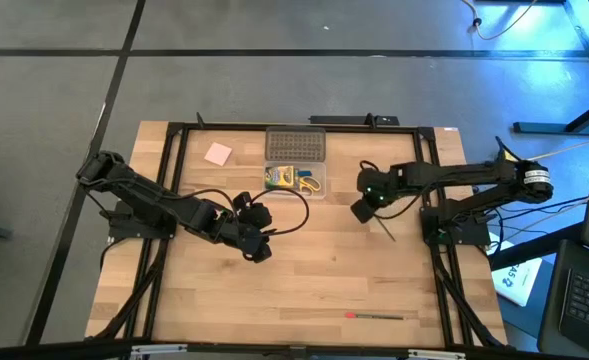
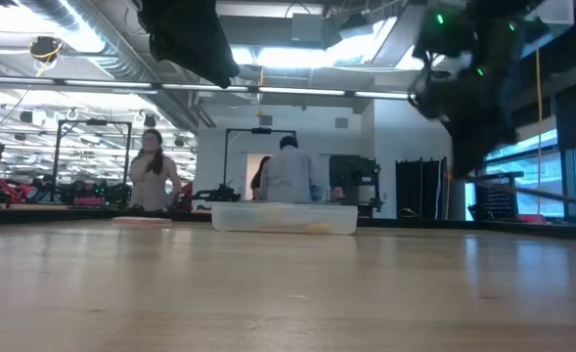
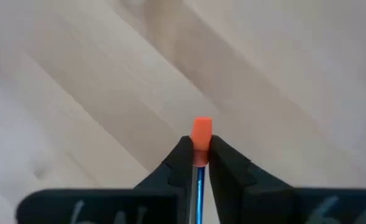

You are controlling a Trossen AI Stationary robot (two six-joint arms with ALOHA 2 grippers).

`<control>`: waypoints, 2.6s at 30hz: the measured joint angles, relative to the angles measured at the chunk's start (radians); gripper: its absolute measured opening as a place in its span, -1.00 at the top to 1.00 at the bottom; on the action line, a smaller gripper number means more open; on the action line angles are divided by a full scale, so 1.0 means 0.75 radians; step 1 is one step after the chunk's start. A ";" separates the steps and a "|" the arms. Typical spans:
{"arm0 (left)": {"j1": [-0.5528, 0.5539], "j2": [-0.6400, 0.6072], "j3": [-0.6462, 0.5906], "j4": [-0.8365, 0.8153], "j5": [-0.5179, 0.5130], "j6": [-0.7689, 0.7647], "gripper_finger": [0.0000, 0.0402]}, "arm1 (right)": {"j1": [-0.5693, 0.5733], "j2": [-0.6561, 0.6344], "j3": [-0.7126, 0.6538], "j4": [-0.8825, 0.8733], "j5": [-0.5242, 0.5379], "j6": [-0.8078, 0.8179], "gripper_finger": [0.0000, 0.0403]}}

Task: Pack school essentials
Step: Put the top black pencil into the black supply box

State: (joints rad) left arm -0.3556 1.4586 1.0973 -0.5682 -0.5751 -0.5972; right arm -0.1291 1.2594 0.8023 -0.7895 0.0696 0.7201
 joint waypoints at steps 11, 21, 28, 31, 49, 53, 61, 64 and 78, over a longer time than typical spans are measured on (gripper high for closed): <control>0.007 0.000 0.000 0.000 -0.001 -0.039 0.16 | 0.000 0.124 0.357 0.218 0.087 -0.450 0.79; 0.046 0.000 0.000 -0.039 -0.014 -0.099 0.16 | 0.000 0.398 0.603 0.509 0.092 -0.979 0.79; 0.086 0.000 0.000 -0.189 -0.059 -0.215 0.16 | -0.030 0.569 0.678 0.684 0.062 -1.180 0.79; 0.094 0.000 -0.001 -0.216 -0.094 -0.217 0.16 | -0.052 0.629 0.678 0.735 -0.010 -1.213 0.79; 0.129 0.000 -0.001 -0.266 -0.105 -0.204 0.16 | -0.082 0.730 0.678 0.783 -0.028 -1.140 0.79; 0.129 0.000 -0.001 -0.266 -0.104 -0.204 0.16 | -0.084 0.729 0.666 0.760 -0.059 -1.099 0.79; 0.129 0.000 -0.001 -0.265 -0.104 -0.206 0.16 | -0.088 0.729 0.666 0.766 -0.060 -1.069 0.77; 0.129 0.000 -0.001 -0.265 -0.104 -0.207 0.16 | -0.094 0.729 0.666 0.760 -0.060 -1.068 0.76; 0.129 0.000 -0.001 -0.265 -0.104 -0.207 0.16 | -0.094 0.729 0.666 0.726 -0.060 -1.072 0.67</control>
State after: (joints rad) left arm -0.2592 1.4586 1.0969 -0.7670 -0.6531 -0.7525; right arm -0.1993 1.8065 1.3018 -0.2452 0.0246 -0.0836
